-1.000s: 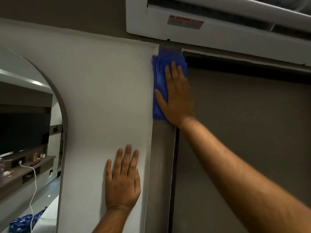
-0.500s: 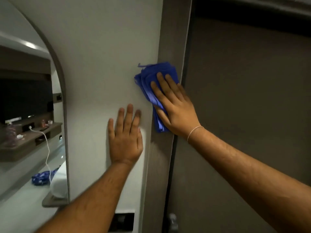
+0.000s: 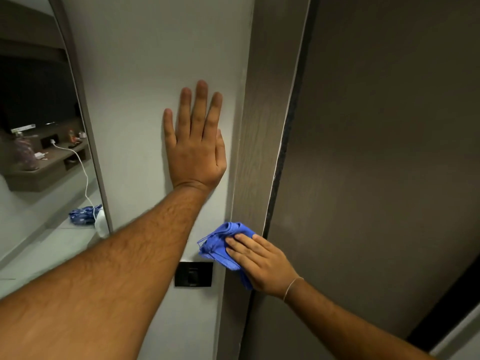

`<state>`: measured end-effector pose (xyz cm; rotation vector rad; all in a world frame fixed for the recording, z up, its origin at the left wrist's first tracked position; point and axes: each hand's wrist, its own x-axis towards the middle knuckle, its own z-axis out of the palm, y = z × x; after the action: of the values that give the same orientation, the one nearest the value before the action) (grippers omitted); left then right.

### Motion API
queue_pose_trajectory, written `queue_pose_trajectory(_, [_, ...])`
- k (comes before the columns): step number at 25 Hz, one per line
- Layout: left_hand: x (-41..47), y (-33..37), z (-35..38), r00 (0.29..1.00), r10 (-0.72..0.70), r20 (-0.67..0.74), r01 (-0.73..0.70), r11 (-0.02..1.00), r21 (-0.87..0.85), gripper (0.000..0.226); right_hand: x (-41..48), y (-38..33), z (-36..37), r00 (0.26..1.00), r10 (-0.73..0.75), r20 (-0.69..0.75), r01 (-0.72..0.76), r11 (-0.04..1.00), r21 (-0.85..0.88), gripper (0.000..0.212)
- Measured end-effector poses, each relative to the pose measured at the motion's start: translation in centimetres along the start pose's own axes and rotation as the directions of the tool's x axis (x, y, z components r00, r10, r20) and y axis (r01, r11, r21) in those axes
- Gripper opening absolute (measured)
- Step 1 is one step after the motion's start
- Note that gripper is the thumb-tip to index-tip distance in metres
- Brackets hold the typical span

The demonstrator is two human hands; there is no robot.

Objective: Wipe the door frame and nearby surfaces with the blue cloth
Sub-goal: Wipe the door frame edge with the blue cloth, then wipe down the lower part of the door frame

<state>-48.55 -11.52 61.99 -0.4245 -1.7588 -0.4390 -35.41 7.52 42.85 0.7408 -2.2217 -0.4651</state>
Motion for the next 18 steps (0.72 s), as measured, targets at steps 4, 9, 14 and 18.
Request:
queue_pose_trajectory(4, [0.2, 0.3, -0.9, 0.999, 0.008, 0.053, -0.007, 1.0, -0.001, 0.07, -1.4, -4.1, -1.7, 0.973, 0.116, 0.199, -0.156, 0.968, 0.198, 0.069])
queue_pose_trajectory(9, [-5.0, 1.5, -3.6, 0.989, -0.07, 0.128, 0.096, 0.974, -0.205, 0.064, -11.2, -13.1, -4.1, 0.593, 0.766, 0.249, -0.742, 0.4, 0.538, 0.057])
queue_pose_trajectory(14, [-31.3, 9.8, -9.7, 0.82, 0.368, 0.44, -0.177, 0.892, -0.417, 0.064, -30.6, -23.8, -9.3, -0.182, 0.706, 0.684, -0.845, -0.468, 0.258, 0.042])
queue_pose_trajectory(18, [-51.3, 19.1, -18.3, 0.321, 0.664, 0.676, -0.152, 0.74, -0.655, 0.067, -46.2, -29.5, -14.5, -0.581, 0.553, 0.597, -0.69, -0.723, -0.001, 0.047])
